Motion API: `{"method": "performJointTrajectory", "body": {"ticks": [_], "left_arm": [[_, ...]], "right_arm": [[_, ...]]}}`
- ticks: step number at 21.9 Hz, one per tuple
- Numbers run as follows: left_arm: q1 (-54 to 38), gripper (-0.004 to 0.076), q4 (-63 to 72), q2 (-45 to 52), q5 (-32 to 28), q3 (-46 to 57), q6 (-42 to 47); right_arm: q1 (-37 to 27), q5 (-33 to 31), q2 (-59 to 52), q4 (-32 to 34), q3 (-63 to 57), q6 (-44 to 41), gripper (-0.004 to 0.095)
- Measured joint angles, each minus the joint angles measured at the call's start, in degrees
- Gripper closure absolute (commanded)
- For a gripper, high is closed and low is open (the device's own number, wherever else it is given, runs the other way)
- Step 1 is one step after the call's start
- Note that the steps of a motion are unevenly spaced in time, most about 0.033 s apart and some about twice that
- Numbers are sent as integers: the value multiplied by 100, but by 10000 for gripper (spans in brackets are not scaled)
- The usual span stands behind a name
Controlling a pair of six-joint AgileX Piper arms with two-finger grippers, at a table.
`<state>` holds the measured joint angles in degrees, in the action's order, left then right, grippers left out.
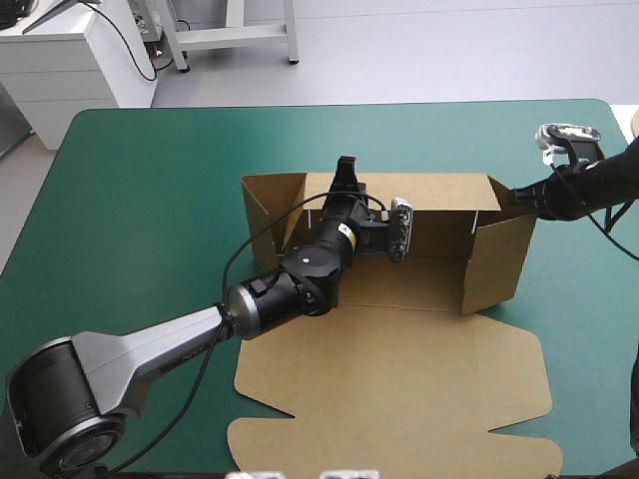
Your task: Fold the box
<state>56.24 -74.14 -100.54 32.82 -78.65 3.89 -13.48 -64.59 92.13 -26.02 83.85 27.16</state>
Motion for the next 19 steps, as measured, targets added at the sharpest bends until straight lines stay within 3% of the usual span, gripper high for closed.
{"method": "performJointTrajectory", "body": {"ticks": [9,12,16,18,19], "left_arm": [[107,731,-85,-7,168,13,101],[107,731,-85,-32,168,13,101],[107,731,-98,-36,178,13,101],[112,731,-103,-36,191,13,101],[112,731,-103,-36,196,13,101]], "right_arm": [[0,1508,-1312,-723,-2169,733,923],[0,2130,-1765,-1436,-2966,1552,923],[0,2241,-1936,-2051,-3231,2379,921],[0,2164,-1936,-2063,-3242,2567,879],[0,2117,-1936,-2058,-3242,2640,809]]}}
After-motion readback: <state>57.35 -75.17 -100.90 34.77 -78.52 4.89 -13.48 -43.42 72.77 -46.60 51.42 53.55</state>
